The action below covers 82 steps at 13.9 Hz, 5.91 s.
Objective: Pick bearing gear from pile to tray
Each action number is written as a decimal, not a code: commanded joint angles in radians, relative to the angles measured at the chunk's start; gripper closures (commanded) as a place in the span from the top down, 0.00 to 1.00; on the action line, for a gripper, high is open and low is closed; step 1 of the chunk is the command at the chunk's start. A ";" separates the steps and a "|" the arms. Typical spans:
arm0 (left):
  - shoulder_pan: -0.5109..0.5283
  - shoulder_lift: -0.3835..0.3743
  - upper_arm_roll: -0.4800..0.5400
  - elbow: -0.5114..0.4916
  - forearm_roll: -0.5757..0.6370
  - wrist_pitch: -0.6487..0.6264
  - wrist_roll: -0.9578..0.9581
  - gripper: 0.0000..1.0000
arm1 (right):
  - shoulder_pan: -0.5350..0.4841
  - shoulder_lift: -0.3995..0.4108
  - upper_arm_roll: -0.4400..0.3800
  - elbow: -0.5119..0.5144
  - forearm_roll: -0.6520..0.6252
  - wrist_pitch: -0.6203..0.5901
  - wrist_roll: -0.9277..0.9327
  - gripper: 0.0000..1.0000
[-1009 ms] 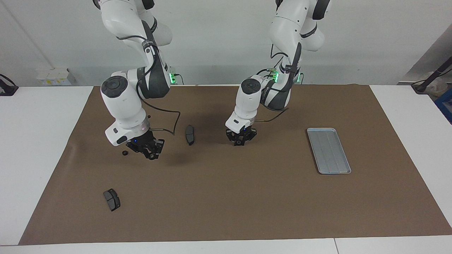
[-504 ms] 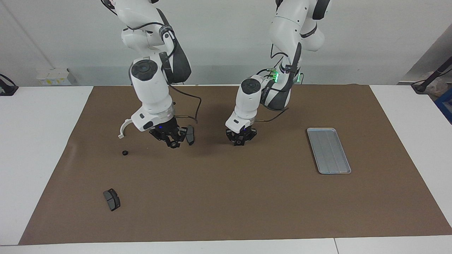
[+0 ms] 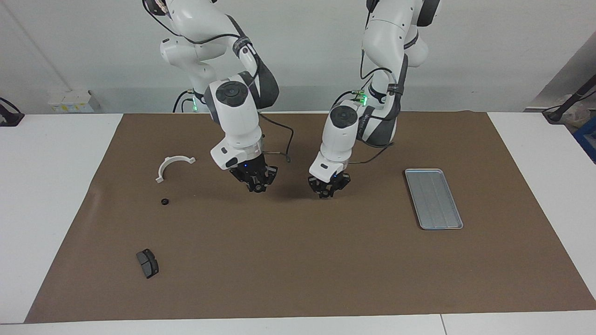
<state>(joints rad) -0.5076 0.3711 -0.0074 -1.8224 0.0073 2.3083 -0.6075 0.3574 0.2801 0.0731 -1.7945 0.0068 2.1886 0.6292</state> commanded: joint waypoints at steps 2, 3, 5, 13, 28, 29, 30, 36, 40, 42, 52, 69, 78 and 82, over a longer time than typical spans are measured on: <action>0.159 -0.021 -0.009 0.035 0.011 -0.081 0.156 0.00 | 0.083 0.033 -0.001 -0.019 0.007 0.079 0.069 0.00; 0.203 -0.035 -0.011 0.031 0.008 -0.098 0.213 0.00 | 0.103 0.048 -0.001 -0.013 0.005 0.083 0.088 0.00; 0.297 -0.057 -0.012 0.025 0.002 -0.141 0.358 0.00 | 0.153 0.082 -0.001 -0.003 -0.011 0.129 0.174 0.00; 0.561 -0.132 -0.012 -0.171 -0.026 -0.075 0.799 0.00 | 0.229 0.183 -0.003 0.014 -0.099 0.191 0.270 0.13; 0.309 -0.149 -0.014 -0.153 -0.095 -0.020 0.397 0.56 | 0.003 -0.025 -0.004 -0.167 -0.087 0.140 0.025 0.83; 0.254 -0.149 -0.014 -0.153 -0.095 -0.018 0.318 0.55 | -0.035 -0.048 -0.003 -0.183 -0.079 0.114 -0.033 0.83; 0.198 -0.149 -0.013 -0.153 -0.093 -0.007 0.239 0.54 | -0.070 -0.070 -0.003 -0.200 -0.077 0.097 -0.095 0.83; -0.035 -0.124 -0.014 -0.138 -0.084 0.123 0.098 0.84 | -0.260 -0.125 -0.003 -0.269 -0.064 0.060 -0.434 0.83; -0.069 -0.020 -0.017 -0.028 -0.052 0.134 0.107 0.83 | -0.374 -0.124 -0.003 -0.289 -0.064 0.066 -0.601 0.82; -0.078 0.021 -0.017 -0.002 -0.036 0.149 0.109 0.79 | -0.434 -0.118 -0.003 -0.302 -0.062 0.077 -0.686 0.81; -0.146 0.062 -0.016 -0.024 -0.038 0.152 0.109 0.72 | -0.523 -0.023 -0.004 -0.304 -0.022 0.192 -0.803 0.66; -0.181 0.032 -0.016 -0.095 -0.038 0.131 0.109 0.16 | -0.555 -0.029 -0.001 -0.333 -0.021 0.205 -0.815 0.00; 0.038 0.031 -0.006 0.092 -0.038 -0.122 0.121 0.02 | -0.411 -0.082 0.001 -0.290 0.022 0.109 -0.654 0.00; 0.268 -0.058 -0.011 0.080 -0.050 -0.240 0.366 0.02 | -0.241 -0.076 0.002 -0.261 0.022 0.138 -0.377 0.00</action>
<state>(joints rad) -0.3300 0.3763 -0.0019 -1.7223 -0.0361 2.1392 -0.3413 0.0481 0.2068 0.0741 -2.0673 0.0181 2.3182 0.1377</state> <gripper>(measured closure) 0.643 0.762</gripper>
